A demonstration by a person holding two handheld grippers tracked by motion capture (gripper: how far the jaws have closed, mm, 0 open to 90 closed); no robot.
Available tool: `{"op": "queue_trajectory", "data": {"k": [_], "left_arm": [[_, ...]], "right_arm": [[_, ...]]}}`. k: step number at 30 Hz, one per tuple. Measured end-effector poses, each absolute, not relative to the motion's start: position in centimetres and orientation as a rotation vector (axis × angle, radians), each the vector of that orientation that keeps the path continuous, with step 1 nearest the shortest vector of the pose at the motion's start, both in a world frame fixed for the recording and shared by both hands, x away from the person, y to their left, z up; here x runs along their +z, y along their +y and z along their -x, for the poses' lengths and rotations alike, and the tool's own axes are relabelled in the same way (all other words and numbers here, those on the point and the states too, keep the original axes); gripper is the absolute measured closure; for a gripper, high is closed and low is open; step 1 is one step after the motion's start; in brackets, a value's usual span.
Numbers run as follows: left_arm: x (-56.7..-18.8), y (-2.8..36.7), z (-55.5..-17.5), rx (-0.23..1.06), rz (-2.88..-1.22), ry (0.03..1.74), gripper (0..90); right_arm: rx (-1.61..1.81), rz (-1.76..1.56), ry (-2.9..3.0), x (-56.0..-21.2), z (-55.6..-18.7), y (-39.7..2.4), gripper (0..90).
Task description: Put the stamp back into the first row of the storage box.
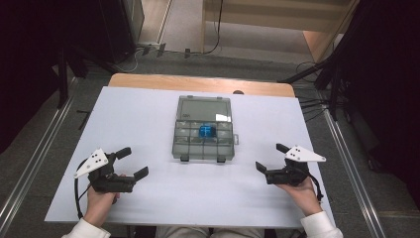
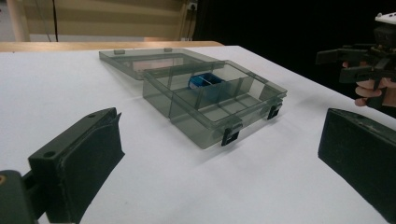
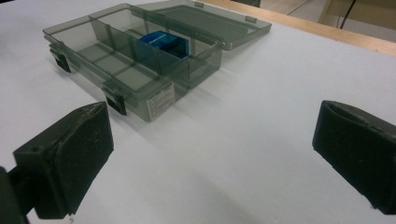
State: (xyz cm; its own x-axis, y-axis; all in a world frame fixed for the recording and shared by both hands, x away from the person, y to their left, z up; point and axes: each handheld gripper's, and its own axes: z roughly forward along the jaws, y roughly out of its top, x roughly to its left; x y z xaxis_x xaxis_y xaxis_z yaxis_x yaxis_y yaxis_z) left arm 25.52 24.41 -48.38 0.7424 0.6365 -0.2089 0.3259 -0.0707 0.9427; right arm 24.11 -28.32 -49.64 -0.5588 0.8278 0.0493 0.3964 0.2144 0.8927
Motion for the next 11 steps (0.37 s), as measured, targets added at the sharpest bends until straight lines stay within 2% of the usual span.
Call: {"op": "queue_trajectory", "data": {"k": [11], "left_arm": [[-48.40,24.30,-25.54,0.291,-1.675,0.774,0.0]], "right_arm": [[1.326,-1.149,2.037,-49.73,-23.81,-28.25,0.0]]}}
